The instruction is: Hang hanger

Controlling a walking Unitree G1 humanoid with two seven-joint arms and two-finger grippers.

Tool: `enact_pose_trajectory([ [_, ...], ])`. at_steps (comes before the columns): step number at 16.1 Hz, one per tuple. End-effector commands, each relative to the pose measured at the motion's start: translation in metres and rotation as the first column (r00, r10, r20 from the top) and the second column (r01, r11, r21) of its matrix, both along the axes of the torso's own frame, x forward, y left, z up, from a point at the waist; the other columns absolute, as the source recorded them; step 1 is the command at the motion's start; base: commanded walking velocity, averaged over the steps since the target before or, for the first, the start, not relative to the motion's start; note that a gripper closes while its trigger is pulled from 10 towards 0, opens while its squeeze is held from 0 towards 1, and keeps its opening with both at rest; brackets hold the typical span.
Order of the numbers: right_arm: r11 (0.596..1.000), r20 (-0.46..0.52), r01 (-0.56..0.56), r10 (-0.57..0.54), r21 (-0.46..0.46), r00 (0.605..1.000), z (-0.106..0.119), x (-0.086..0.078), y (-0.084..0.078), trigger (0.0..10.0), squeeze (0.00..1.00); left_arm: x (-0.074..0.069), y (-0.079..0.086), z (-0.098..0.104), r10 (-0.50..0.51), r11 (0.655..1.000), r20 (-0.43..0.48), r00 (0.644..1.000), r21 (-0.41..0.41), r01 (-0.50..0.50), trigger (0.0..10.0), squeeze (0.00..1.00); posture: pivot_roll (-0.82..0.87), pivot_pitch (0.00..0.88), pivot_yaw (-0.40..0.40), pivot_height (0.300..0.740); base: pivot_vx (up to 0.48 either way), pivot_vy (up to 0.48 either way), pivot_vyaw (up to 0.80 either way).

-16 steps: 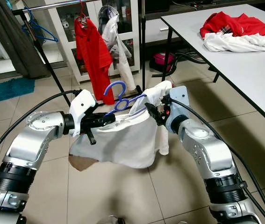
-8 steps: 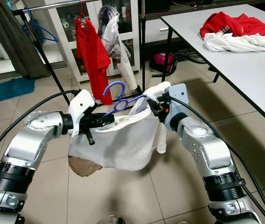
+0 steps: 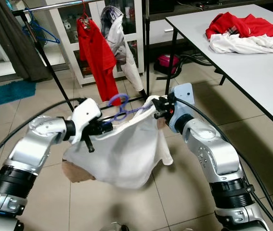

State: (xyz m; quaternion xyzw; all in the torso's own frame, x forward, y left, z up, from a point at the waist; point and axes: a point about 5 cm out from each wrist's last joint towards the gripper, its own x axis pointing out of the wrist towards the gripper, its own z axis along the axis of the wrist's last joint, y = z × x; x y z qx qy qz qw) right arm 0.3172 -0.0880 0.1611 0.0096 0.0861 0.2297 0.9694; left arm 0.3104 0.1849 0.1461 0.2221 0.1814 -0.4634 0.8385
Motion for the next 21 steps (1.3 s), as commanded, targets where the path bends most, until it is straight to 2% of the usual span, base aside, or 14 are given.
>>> enact_pose_trajectory([
  [1, 1.000, 0.030, -0.022, 0.022, 0.012, 0.999, 0.010, 0.000, 0.004, 0.0, 0.00, 0.004, 0.000, 0.005, -0.013, 0.999, 0.016, 1.000, 0.029, 0.013, 0.0, 0.00, -0.07, 0.000, 0.150, 0.740, 0.000, 0.000, 0.00],
  [5, 0.998, 0.020, -0.065, 0.065, -0.004, 0.998, 0.010, -0.002, 0.009, 0.0, 0.00, 0.005, -0.012, 0.003, -0.081, 0.996, 0.000, 0.997, 0.034, 0.081, 0.0, 0.00, -0.07, 0.000, 0.152, 0.740, 0.000, 0.000, 0.00],
  [6, 0.996, 0.010, -0.082, 0.082, -0.025, 0.997, 0.007, -0.004, 0.010, 4.6, 0.00, 0.005, -0.012, 0.004, -0.083, 0.996, 0.003, 0.997, 0.034, 0.083, 0.0, 0.00, -0.07, 0.000, 0.152, 0.740, 0.000, 0.000, 0.00],
  [7, 0.993, -0.012, -0.115, 0.115, -0.034, 0.993, 0.004, -0.006, 0.013, 10.0, 0.00, 0.005, -0.012, 0.004, -0.085, 0.996, 0.001, 0.996, 0.033, 0.085, 0.0, 0.00, -0.07, 0.000, 0.152, 0.740, 0.000, 0.000, 0.00],
  [8, 0.987, -0.026, -0.156, 0.155, -0.040, 0.988, 0.002, -0.010, 0.016, 10.0, 0.00, 0.005, -0.011, 0.004, -0.089, 0.996, -0.001, 0.996, 0.032, 0.089, 0.0, 0.00, -0.07, 0.000, 0.152, 0.740, 0.000, 0.000, 0.00],
  [9, 0.982, -0.026, -0.183, 0.182, -0.042, 0.983, 0.002, -0.012, 0.016, 10.0, 1.00, 0.004, -0.011, 0.004, -0.099, 0.995, -0.007, 0.995, 0.030, 0.099, 0.0, 0.00, -0.07, 0.000, 0.152, 0.740, 0.000, 0.000, 0.00],
  [11, 0.976, -0.015, -0.215, 0.214, -0.047, 0.977, 0.004, -0.013, 0.013, 10.0, 1.00, 0.001, -0.010, 0.004, -0.115, 0.993, -0.016, 0.993, 0.020, 0.115, 0.0, 0.00, -0.07, 0.000, 0.150, 0.740, 0.000, 0.000, 0.00],
  [14, 0.972, 0.039, -0.227, 0.230, -0.067, 0.972, 0.015, -0.005, -0.011, 10.0, 1.00, -0.005, 0.000, 0.005, -0.148, 0.988, -0.046, 0.988, 0.027, 0.150, 0.0, 0.00, -0.07, 0.000, 0.151, 0.740, 0.000, 0.000, 0.00],
  [16, 0.967, 0.076, -0.248, 0.251, -0.051, 0.965, 0.023, -0.004, -0.020, 10.0, 1.00, -0.007, 0.003, 0.006, -0.164, 0.986, -0.058, 0.985, 0.025, 0.166, 0.0, 0.00, -0.07, 0.000, 0.152, 0.740, 0.000, 0.000, 0.00],
  [17, 0.918, 0.142, -0.390, 0.396, -0.070, 0.907, 0.034, -0.014, -0.022, 10.0, 1.00, -0.009, 0.008, 0.008, -0.177, 0.983, -0.069, 0.982, 0.028, 0.179, 0.0, 0.00, -0.07, 0.000, 0.155, 0.740, 0.000, 0.000, 0.00],
  [18, 0.834, 0.151, -0.529, 0.549, -0.156, 0.822, 0.036, -0.027, -0.020, 10.0, 1.00, -0.010, 0.013, 0.009, -0.197, 0.979, -0.080, 0.977, 0.038, 0.200, 0.0, 0.00, -0.08, 0.000, 0.158, 0.740, 0.000, 0.000, 0.00],
  [19, 0.776, 0.132, -0.598, 0.626, -0.201, 0.768, 0.036, -0.034, -0.019, 10.0, 1.00, -0.012, 0.015, 0.010, -0.225, 0.973, -0.088, 0.971, 0.038, 0.229, 0.0, 0.00, -0.08, 0.000, 0.158, 0.740, 0.000, 0.000, 0.00],
  [21, 0.701, 0.091, -0.670, 0.705, -0.244, 0.704, 0.034, -0.039, -0.013, 10.0, 1.00, -0.013, 0.011, 0.015, -0.274, 0.961, -0.083, 0.958, 0.024, 0.277, 0.0, 0.00, -0.08, 0.000, 0.158, 0.740, 0.000, 0.000, 0.00],
])
